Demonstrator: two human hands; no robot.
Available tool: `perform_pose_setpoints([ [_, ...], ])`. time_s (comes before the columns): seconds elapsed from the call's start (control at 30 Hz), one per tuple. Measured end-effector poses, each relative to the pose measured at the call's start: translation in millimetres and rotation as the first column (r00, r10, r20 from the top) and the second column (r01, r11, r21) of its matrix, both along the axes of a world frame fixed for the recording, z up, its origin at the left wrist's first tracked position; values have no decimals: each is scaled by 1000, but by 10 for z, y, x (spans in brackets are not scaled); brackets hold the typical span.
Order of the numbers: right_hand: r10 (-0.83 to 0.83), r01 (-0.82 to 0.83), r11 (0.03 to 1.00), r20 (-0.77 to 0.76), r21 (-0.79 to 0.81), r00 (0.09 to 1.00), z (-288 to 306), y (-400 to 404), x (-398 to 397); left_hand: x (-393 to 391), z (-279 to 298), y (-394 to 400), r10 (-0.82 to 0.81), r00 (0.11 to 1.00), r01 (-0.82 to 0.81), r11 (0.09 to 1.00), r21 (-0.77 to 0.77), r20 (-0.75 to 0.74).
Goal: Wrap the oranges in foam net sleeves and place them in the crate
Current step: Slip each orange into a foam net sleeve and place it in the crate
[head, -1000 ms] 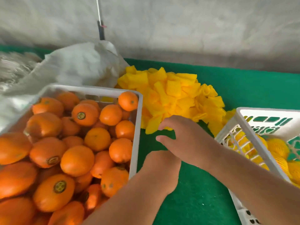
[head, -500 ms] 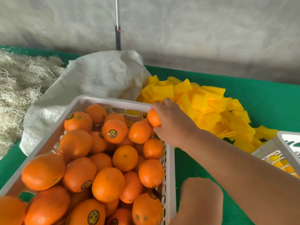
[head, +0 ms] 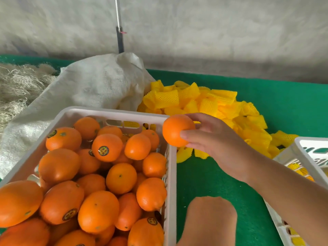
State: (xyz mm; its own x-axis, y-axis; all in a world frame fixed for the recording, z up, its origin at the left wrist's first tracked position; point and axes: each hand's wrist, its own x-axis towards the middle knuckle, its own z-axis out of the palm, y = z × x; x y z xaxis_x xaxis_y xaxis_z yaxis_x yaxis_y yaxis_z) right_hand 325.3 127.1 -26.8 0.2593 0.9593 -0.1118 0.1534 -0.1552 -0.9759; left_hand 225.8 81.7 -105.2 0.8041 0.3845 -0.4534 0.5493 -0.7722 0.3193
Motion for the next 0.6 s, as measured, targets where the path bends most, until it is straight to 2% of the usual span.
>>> perform_pose_setpoints([
  [0.1,25,-46,998,-359,-49,933,-65,-316,219,-90,18,13,14,995,-24,993,112,96],
  [0.2,-43,-44,988,-541,-145,840,-153,-592,406,-135,103,-14,14,989,-37,987,158,146],
  [0.33,-145,-54,934,-516,-352,844,-283,-871,580,-137,123,-16,189,943,-255,938,233,273],
  [0.43,-207,-38,904,-514,-425,833,-399,-1033,645,-134,139,-23,318,882,-419,867,270,346],
  [0.5,-193,-74,897,-537,-437,821,-443,-1128,662,-123,130,2,280,871,-402,879,257,404],
  [0.6,-101,-175,891,-558,-420,824,-500,-1231,649,-88,114,12,167,892,-273,940,206,421],
])
